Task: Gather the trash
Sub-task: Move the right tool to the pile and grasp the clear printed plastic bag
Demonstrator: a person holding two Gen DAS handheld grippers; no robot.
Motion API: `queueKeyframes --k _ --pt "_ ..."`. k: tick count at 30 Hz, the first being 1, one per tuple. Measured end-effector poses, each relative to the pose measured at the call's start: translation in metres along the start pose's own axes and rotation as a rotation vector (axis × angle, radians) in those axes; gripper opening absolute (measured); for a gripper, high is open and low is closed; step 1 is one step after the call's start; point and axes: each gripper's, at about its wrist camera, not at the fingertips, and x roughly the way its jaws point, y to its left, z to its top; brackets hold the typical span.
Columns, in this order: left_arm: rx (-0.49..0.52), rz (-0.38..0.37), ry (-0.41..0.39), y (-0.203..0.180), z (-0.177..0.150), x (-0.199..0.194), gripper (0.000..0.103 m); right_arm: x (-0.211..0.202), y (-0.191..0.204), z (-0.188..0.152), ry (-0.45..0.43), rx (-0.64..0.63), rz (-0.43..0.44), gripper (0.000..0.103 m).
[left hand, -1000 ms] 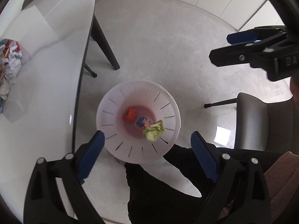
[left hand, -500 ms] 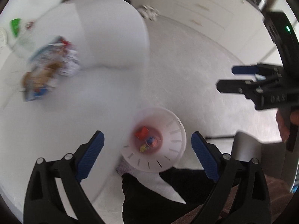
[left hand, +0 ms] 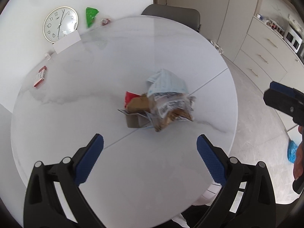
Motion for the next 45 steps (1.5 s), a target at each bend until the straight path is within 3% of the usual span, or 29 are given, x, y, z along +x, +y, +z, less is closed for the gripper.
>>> queueKeyframes --k 6,11,20,24,28,31,41,45 --pt "0.007 -0.011 0.001 0.022 0.008 0.017 0.094 0.03 0.031 0.029 0.014 -0.026 0.002 0.1" --pt "-0.008 -0.029 0.011 0.038 0.013 0.026 0.094 0.052 0.044 0.031 0.05 -0.054 -0.011 0.1" --pt "0.012 -0.063 0.04 0.071 -0.009 0.056 0.094 0.111 0.044 -0.008 0.154 -0.044 -0.009 0.1" --pt "0.02 -0.089 0.069 0.078 -0.019 0.069 0.094 0.131 0.043 -0.023 0.2 -0.011 -0.012 0.095" --pt "0.008 -0.106 0.099 0.085 -0.026 0.081 0.094 0.133 0.05 -0.022 0.188 0.051 -0.016 0.095" --pt "-0.007 -0.119 0.105 0.092 -0.027 0.084 0.094 0.139 0.058 -0.013 0.167 0.093 -0.052 0.095" --pt "-0.024 -0.141 0.099 0.108 -0.018 0.087 0.094 0.193 0.059 0.0 0.232 0.165 -0.201 0.095" --pt "-0.018 -0.138 0.092 0.111 -0.018 0.085 0.094 0.189 0.054 0.0 0.225 0.185 -0.205 0.075"
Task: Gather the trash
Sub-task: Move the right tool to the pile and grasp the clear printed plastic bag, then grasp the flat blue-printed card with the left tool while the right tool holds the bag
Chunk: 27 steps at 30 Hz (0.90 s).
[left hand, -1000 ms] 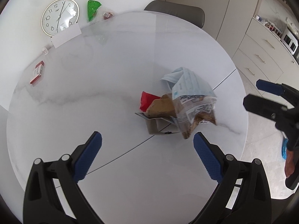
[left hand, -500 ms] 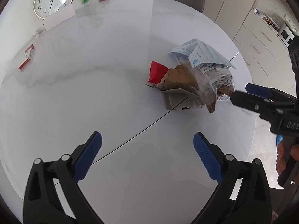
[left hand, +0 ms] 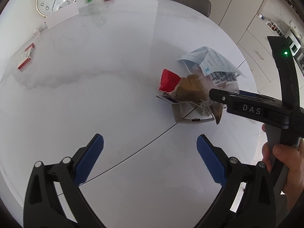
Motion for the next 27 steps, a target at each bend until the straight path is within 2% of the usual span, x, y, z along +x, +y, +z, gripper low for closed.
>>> queueKeyframes --k 5,8,16,22,27 --pt "0.001 -0.007 -0.008 -0.001 0.0 -0.004 0.094 -0.012 -0.012 -0.002 0.001 0.037 0.043 0.066" --pt "0.007 -0.009 -0.015 -0.005 0.0 -0.007 0.094 -0.026 -0.016 -0.005 -0.001 0.037 0.071 0.066" --pt "0.022 -0.038 -0.02 -0.028 0.001 -0.008 0.094 -0.065 -0.038 -0.03 -0.005 0.018 0.077 0.066" --pt "-0.012 -0.109 0.009 -0.048 0.011 0.012 0.094 -0.087 -0.056 -0.048 -0.013 0.032 0.074 0.066" --pt "-0.074 -0.09 0.034 -0.058 0.023 0.045 0.094 -0.1 -0.071 -0.06 -0.021 0.062 0.079 0.066"
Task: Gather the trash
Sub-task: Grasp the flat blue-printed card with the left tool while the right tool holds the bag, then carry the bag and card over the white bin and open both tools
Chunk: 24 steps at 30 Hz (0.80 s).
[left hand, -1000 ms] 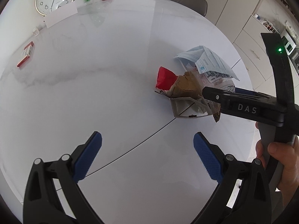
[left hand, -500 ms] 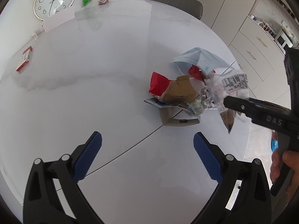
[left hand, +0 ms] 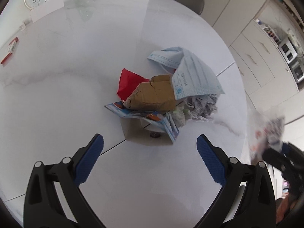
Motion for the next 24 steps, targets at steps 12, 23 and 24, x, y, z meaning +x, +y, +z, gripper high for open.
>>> queueKeyframes --k 12,23,24 --pt "-0.165 -0.079 0.091 0.018 0.003 0.049 0.055 -0.007 -0.019 -0.007 -0.008 0.047 0.008 0.066" --pt "-0.191 -0.08 0.054 0.027 -0.018 0.04 0.018 -0.009 -0.02 -0.011 -0.009 0.045 0.015 0.066" --pt "-0.19 -0.075 0.05 0.027 -0.02 0.038 0.017 -0.009 -0.019 -0.011 -0.009 0.044 0.016 0.066"
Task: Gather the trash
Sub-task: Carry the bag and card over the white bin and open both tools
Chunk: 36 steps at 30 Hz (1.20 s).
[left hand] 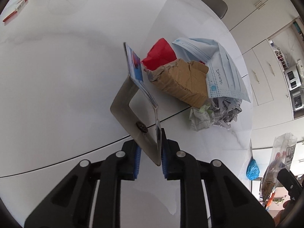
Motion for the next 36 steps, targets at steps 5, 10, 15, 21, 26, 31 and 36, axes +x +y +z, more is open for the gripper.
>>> queueKeyframes --k 5,10,15,21,26,31,36 --pt "0.007 0.035 -0.017 0.001 -0.008 -0.016 0.016 -0.003 0.002 -0.003 -0.006 -0.009 0.012 0.066" --pt "0.092 0.078 -0.03 -0.017 -0.016 -0.062 0.016 -0.024 0.008 -0.009 -0.041 -0.052 0.027 0.066" --pt "0.265 0.092 -0.039 -0.076 -0.04 -0.105 0.016 -0.06 0.005 -0.024 -0.063 -0.107 0.033 0.066" --pt "0.435 0.017 -0.02 -0.15 -0.076 -0.116 0.016 -0.092 -0.024 -0.052 -0.052 -0.14 -0.009 0.067" --pt "0.537 -0.007 -0.005 -0.198 -0.101 -0.1 0.016 -0.082 -0.068 -0.085 0.025 -0.139 -0.043 0.068" --pt "0.588 0.0 0.031 -0.224 -0.125 -0.081 0.016 -0.031 -0.108 -0.119 0.142 -0.15 -0.026 0.068" --pt "0.626 0.034 0.061 -0.238 -0.146 -0.067 0.016 0.034 -0.133 -0.142 0.219 -0.154 0.02 0.082"
